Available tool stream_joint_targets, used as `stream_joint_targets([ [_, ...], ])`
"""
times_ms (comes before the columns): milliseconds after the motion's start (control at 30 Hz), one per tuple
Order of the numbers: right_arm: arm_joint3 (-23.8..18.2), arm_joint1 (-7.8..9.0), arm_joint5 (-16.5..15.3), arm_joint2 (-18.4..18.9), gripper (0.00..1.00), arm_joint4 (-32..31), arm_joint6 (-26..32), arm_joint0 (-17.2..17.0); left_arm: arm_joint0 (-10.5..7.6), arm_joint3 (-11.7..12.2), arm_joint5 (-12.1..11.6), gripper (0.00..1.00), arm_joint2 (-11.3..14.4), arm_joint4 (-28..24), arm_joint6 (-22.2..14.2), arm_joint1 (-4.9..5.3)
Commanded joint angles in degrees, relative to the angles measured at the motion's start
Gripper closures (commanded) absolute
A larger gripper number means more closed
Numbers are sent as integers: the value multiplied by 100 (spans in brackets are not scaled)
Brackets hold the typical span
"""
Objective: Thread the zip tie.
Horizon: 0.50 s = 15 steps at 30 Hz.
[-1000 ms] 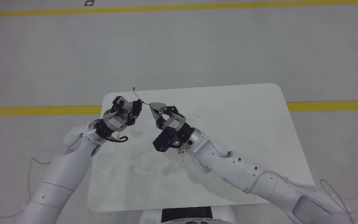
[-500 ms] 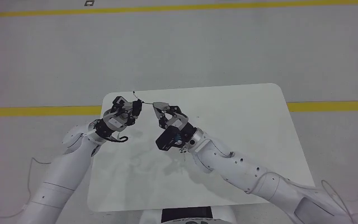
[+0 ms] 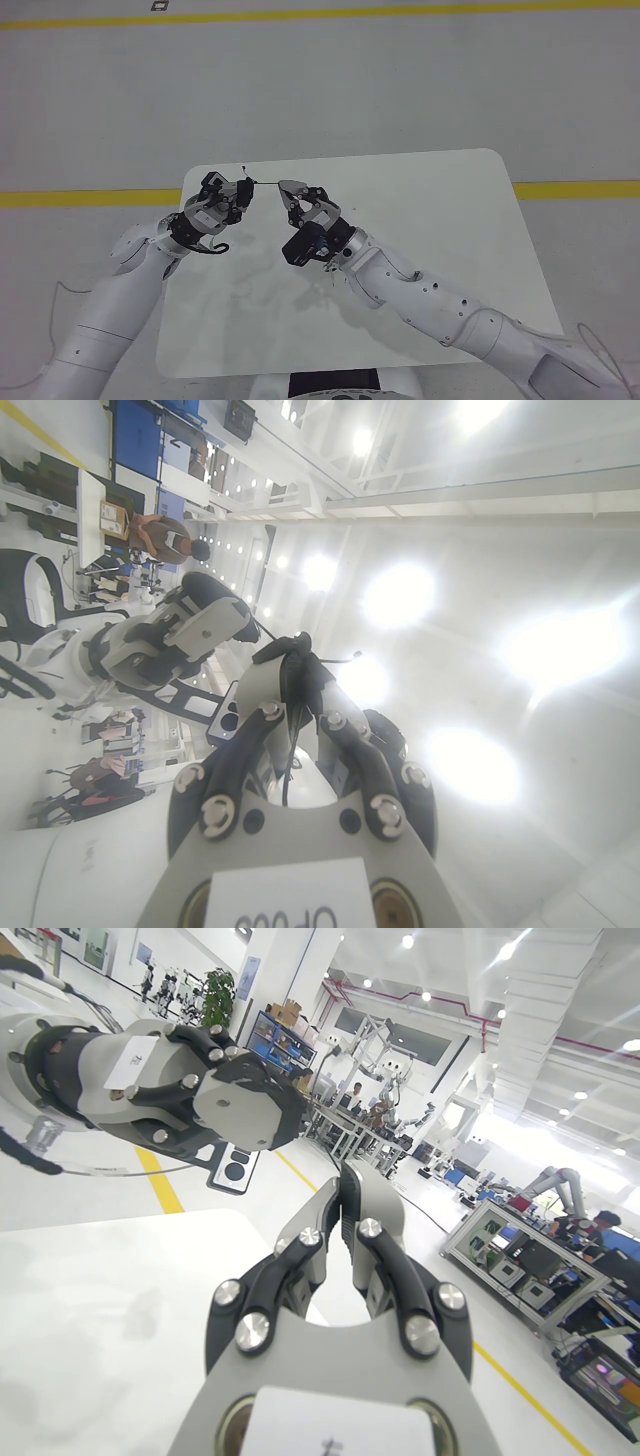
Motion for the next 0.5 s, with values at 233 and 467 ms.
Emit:
stream_joint_targets([
  [233,8,14,0,83,100,0,25,-77,0,0,0,100,0,0,0,0],
  [467,13,25,0,150,100,0,35,-133,0,0,0,100,0,0,0,0],
])
